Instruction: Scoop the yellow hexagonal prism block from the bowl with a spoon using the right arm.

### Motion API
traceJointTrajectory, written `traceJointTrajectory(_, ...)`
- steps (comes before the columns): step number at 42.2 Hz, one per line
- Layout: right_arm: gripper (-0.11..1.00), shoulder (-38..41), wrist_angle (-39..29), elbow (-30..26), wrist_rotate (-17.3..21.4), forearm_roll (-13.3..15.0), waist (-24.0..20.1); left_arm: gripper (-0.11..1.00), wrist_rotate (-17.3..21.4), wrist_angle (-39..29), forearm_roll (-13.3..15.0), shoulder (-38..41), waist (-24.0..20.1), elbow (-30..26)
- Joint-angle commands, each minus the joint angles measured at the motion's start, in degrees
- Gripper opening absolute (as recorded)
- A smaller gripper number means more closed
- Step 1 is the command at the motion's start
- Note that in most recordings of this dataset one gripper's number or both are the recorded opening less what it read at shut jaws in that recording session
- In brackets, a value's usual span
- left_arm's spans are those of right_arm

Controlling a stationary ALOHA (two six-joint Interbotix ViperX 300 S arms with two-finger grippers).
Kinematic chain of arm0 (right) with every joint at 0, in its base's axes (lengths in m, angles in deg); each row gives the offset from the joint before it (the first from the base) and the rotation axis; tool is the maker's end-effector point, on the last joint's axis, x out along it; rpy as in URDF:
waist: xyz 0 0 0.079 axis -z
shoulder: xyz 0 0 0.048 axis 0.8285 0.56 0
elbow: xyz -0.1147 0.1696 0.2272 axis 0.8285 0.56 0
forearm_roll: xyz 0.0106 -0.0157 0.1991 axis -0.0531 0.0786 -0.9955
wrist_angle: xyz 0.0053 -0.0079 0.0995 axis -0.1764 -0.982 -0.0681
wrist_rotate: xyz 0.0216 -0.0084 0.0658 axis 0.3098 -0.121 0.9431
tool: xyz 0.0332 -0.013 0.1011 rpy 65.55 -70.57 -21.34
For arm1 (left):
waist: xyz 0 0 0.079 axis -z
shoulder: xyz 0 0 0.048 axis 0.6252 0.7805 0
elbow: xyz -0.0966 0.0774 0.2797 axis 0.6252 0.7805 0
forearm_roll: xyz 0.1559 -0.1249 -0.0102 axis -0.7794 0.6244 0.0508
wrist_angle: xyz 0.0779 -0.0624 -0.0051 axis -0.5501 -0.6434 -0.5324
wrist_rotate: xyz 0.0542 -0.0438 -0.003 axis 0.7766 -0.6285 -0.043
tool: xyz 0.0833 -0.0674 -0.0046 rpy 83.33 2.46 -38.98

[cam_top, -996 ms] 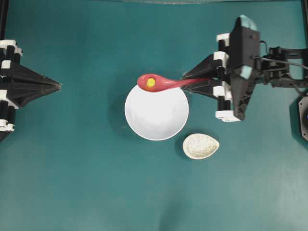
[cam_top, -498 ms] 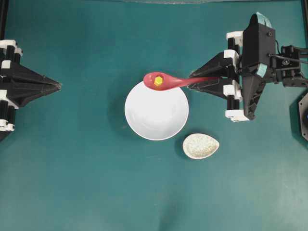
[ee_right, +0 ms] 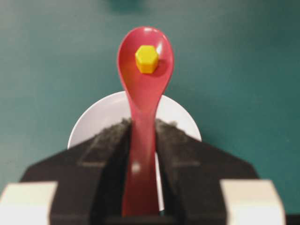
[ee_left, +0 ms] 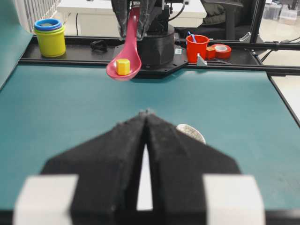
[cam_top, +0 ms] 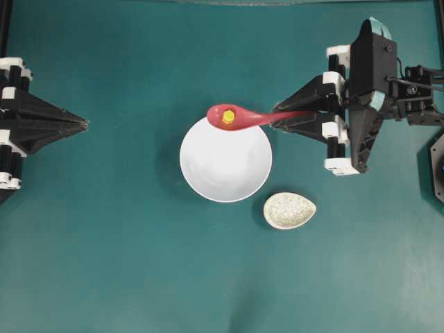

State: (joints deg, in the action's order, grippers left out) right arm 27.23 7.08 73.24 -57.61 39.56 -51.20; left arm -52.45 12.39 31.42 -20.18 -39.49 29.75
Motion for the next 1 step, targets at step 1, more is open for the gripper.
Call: traceJointTrajectory(1, 0.22, -0.88, 0.35, -0.62, 0.09, -0.09, -0.09, 0.00, 0.09, 0.26, -0.09, 0.26, -0.09, -1.41)
